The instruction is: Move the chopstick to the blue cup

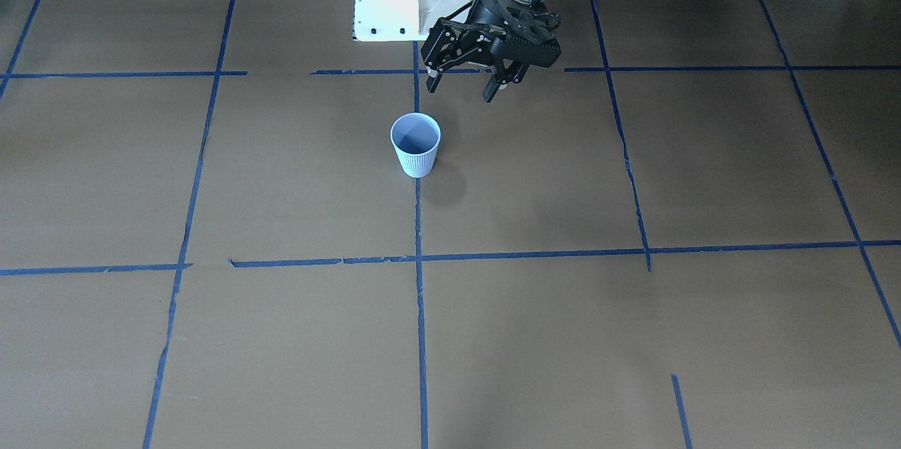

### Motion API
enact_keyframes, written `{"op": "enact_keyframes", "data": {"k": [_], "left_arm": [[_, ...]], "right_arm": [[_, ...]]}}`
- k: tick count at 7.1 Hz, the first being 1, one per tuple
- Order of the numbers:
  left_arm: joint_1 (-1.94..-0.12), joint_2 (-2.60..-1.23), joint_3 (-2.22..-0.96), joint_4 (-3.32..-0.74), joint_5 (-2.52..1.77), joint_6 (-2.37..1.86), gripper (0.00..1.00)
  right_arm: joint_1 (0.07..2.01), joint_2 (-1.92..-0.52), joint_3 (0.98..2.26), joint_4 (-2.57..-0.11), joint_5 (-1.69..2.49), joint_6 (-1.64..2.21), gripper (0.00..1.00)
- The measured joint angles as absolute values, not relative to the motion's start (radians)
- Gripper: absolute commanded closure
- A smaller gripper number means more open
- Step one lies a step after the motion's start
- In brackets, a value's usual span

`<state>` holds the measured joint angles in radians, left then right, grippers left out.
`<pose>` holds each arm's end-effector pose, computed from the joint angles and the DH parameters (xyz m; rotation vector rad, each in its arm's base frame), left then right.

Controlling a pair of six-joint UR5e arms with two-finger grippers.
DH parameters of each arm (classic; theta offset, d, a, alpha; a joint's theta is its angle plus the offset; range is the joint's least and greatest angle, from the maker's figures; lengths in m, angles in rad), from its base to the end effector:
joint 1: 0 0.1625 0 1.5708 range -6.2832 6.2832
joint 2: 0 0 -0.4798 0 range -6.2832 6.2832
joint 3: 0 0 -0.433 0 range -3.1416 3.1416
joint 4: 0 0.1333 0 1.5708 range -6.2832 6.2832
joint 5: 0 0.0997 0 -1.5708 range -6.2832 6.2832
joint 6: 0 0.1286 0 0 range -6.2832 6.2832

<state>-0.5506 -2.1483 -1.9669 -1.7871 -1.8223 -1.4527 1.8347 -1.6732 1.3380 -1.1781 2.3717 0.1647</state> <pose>0.5079 -0.4307 0.1602 0.1798 1.1921 -0.2294 0.1607 -0.4378 0.8659 0.0946 -0.8022 0.3822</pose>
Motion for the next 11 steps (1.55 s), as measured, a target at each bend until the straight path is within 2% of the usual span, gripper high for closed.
{"op": "enact_keyframes", "data": {"k": [1,2,3,9,11], "left_arm": [[-0.551,-2.148,-1.967,-1.787,-1.822,-1.453,0.0],[-0.551,-2.147,-1.968,-1.787,-1.822,-1.453,0.0],[-0.552,-2.141,-1.971,-1.787,-1.822,-1.453,0.0],[-0.554,-2.097,-2.0,-1.787,-1.821,-1.453,0.0],[-0.554,-2.095,-2.001,-1.787,-1.821,-1.453,0.0]], "right_arm": [[1.835,-1.673,1.331,-1.163,2.372,0.18,0.74],[1.834,-1.672,1.328,-1.157,2.372,0.19,0.9],[1.834,-1.672,1.328,-1.155,2.372,0.194,0.96],[1.833,-1.629,1.354,-1.154,2.374,0.199,1.0],[1.839,-1.646,1.427,-1.153,2.378,0.197,1.0]]}}
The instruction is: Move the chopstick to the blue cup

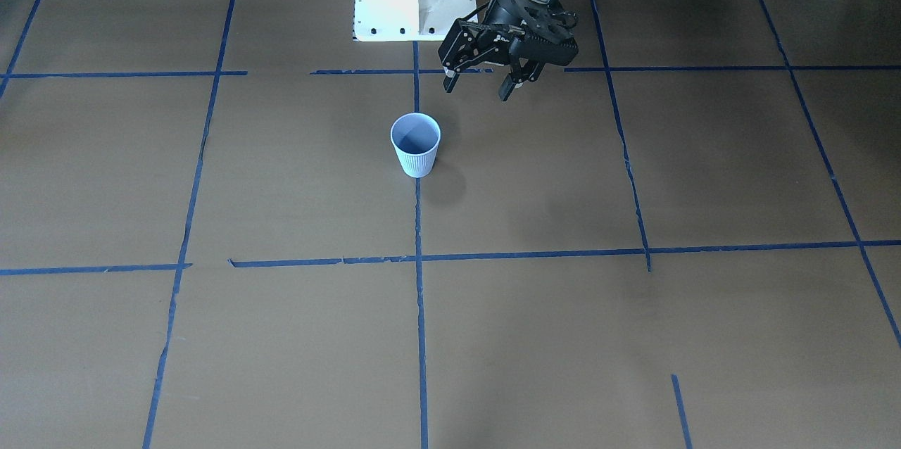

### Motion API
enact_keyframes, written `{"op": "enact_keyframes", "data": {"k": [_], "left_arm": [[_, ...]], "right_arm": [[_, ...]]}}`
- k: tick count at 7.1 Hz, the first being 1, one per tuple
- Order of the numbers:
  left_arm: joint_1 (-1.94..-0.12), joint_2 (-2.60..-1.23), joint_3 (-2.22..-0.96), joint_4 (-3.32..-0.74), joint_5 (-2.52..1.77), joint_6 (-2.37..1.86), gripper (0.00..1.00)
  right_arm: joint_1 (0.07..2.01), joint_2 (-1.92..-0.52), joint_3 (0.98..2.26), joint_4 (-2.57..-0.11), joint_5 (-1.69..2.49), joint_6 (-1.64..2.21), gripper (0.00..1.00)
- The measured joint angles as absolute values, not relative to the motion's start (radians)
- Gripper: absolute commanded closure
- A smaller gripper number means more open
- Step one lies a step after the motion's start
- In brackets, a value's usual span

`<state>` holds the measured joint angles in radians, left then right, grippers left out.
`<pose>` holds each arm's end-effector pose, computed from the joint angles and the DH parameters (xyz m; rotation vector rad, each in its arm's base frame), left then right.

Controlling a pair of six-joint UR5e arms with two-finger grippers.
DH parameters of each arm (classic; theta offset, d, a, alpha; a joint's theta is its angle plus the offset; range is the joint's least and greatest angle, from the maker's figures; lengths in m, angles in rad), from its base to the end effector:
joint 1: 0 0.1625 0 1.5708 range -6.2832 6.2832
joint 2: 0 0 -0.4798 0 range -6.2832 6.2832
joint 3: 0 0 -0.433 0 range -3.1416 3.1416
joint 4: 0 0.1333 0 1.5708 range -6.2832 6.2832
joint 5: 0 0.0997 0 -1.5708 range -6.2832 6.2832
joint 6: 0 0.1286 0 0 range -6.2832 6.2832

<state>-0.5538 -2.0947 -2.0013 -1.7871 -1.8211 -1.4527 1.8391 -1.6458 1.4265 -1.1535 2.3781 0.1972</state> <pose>0.4943 -0.4249 0.1813 0.1755 1.1740 -0.2370 0.1720 -0.4733 0.8027 0.2168 -0.8018 0.3587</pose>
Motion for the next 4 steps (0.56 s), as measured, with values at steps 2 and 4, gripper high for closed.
{"op": "enact_keyframes", "data": {"k": [2,4], "left_arm": [[-0.553,-2.095,-2.0,-1.787,-1.822,-1.452,0.0],[-0.552,-2.096,-1.997,-1.789,-1.822,-1.448,0.0]], "right_arm": [[1.897,-1.717,1.544,-1.153,2.381,0.181,1.0],[1.988,-1.79,1.708,-1.155,2.381,0.149,1.0]]}}
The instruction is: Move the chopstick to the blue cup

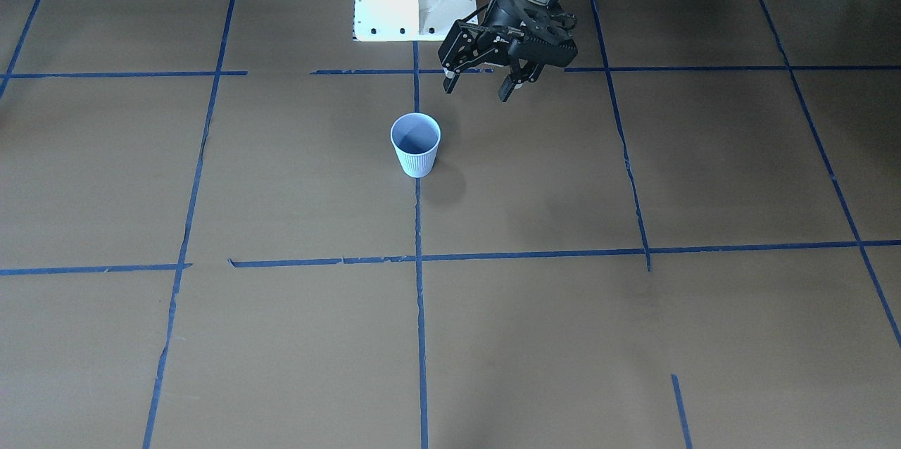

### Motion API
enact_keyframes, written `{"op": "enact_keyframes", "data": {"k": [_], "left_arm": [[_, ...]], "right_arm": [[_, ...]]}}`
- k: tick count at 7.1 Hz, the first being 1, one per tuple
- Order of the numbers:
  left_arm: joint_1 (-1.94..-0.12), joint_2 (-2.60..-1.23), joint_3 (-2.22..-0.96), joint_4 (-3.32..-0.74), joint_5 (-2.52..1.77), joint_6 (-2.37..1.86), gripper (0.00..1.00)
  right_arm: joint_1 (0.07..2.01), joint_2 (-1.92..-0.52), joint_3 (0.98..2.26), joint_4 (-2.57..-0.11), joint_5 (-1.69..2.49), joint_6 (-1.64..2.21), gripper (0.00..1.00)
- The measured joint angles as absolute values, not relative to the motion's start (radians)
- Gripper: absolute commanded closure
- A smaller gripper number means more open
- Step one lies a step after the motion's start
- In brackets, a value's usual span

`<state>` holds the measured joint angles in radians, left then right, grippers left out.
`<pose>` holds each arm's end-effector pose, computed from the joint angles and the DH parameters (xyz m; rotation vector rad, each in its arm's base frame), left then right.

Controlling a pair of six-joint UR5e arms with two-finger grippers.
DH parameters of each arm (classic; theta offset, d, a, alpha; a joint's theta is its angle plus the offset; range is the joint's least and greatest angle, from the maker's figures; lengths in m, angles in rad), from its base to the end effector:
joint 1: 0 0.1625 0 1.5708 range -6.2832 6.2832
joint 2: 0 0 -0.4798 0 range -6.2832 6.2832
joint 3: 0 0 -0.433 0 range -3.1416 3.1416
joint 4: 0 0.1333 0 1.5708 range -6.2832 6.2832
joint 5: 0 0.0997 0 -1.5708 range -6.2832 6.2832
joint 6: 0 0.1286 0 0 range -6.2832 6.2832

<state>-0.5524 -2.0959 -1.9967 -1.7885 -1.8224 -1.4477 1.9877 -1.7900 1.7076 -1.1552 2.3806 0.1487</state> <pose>0.4965 -0.4250 0.1822 0.1757 1.1720 -0.2310 0.2191 -0.3956 0.7177 0.4218 -0.7575 0.3952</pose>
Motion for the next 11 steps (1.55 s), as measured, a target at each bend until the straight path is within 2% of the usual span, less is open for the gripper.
{"op": "enact_keyframes", "data": {"k": [2,5,6,8,11], "left_arm": [[-0.554,-2.097,-2.004,-1.792,-1.822,-1.445,0.0],[-0.592,-2.098,-2.066,-1.795,-1.821,-1.446,0.0],[-0.602,-2.098,-2.076,-1.795,-1.821,-1.445,0.0],[-0.615,-2.098,-2.081,-1.796,-1.821,-1.443,0.0],[-0.621,-2.095,-2.082,-1.795,-1.82,-1.442,0.0]], "right_arm": [[2.014,-1.811,1.857,-1.158,2.391,0.15,1.0],[1.883,-1.747,1.953,-1.159,2.584,0.26,1.0],[1.774,-1.693,1.99,-1.158,2.631,0.366,1.0],[1.495,-1.485,2.04,-1.155,2.608,0.681,1.0],[1.028,-1.201,2.073,-1.155,2.215,1.118,1.0]]}}
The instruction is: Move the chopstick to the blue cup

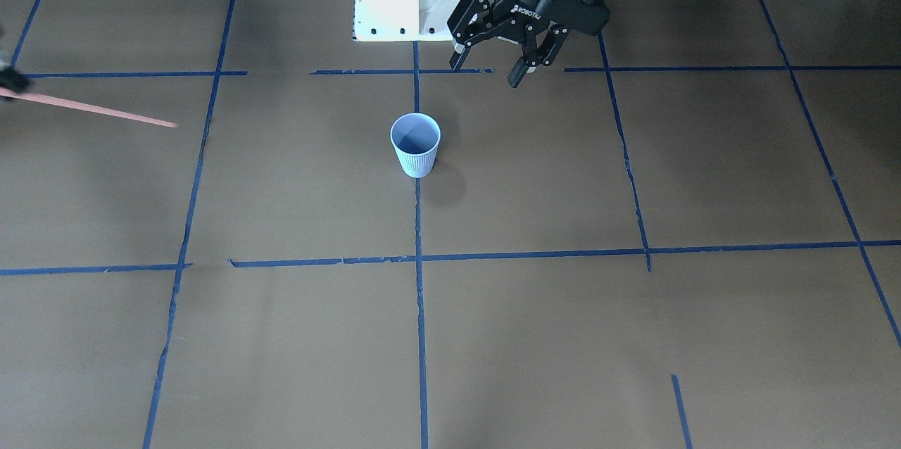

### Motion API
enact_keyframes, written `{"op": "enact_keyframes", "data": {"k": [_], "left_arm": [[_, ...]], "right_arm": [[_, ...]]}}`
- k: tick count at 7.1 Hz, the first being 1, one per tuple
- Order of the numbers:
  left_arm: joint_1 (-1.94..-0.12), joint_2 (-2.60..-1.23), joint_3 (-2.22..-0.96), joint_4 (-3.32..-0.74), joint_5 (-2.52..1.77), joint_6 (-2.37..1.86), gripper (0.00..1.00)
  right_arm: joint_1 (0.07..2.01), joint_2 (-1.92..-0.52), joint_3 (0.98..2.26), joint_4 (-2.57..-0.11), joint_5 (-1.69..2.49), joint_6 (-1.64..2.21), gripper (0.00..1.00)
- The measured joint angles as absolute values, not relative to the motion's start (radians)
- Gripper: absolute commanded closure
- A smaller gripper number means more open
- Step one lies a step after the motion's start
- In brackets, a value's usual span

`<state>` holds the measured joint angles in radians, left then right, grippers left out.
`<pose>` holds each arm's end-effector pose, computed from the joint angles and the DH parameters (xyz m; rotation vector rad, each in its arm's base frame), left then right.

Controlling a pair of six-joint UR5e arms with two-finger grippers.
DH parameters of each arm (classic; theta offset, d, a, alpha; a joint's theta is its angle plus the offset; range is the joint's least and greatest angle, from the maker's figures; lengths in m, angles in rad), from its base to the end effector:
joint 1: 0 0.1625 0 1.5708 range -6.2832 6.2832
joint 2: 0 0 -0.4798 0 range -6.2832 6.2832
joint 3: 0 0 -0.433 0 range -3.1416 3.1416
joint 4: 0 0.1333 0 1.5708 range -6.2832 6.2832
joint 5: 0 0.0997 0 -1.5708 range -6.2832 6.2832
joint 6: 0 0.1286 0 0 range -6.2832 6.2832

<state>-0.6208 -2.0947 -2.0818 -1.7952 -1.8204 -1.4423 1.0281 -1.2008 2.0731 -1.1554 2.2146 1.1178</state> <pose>0.4374 -0.4376 0.1489 0.2582 1.2473 -0.2671 -0.2507 -0.5244 0.2112 0.4264 -1.2765 0.0714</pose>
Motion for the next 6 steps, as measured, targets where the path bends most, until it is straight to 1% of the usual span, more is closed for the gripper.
{"op": "enact_keyframes", "data": {"k": [1,3,6], "left_arm": [[-0.622,-2.092,-2.082,-1.795,-1.82,-1.443,0.0],[-0.627,-2.089,-2.085,-1.795,-1.819,-1.443,0.0],[-0.655,-2.084,-2.089,-1.795,-1.82,-1.434,0.0]], "right_arm": [[0.896,-1.146,2.079,-1.156,2.07,1.199,1.0],[0.703,-1.105,2.079,-1.158,1.839,1.266,1.0],[0.614,-1.106,2.066,-1.165,1.754,1.272,1.0]]}}
